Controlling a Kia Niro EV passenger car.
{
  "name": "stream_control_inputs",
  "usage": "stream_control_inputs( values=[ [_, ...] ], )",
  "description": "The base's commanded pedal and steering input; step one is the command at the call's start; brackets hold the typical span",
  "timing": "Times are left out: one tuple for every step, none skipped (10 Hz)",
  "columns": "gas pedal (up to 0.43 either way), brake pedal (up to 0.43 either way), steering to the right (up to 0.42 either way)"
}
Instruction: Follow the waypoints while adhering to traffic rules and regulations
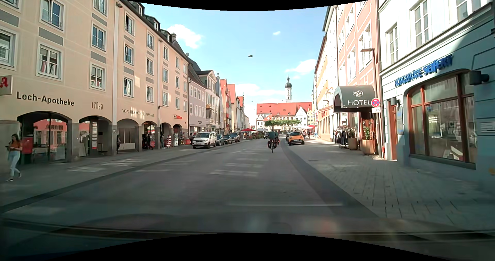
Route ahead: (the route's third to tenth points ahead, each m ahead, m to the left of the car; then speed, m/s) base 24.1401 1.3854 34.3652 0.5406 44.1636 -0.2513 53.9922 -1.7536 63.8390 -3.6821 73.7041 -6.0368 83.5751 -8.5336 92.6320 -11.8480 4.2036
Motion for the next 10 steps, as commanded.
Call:
stream_control_inputs(
  values=[
    [0.000,0.006,0.006],
    [0.000,0.006,0.006],
    [0.000,0.006,0.007],
    [0.000,0.006,0.011],
    [0.000,0.006,0.017],
    [0.000,0.006,0.019],
    [0.000,0.006,0.018],
    [0.000,0.006,0.019],
    [0.000,0.006,0.018],
    [0.000,0.006,0.018]
  ],
)
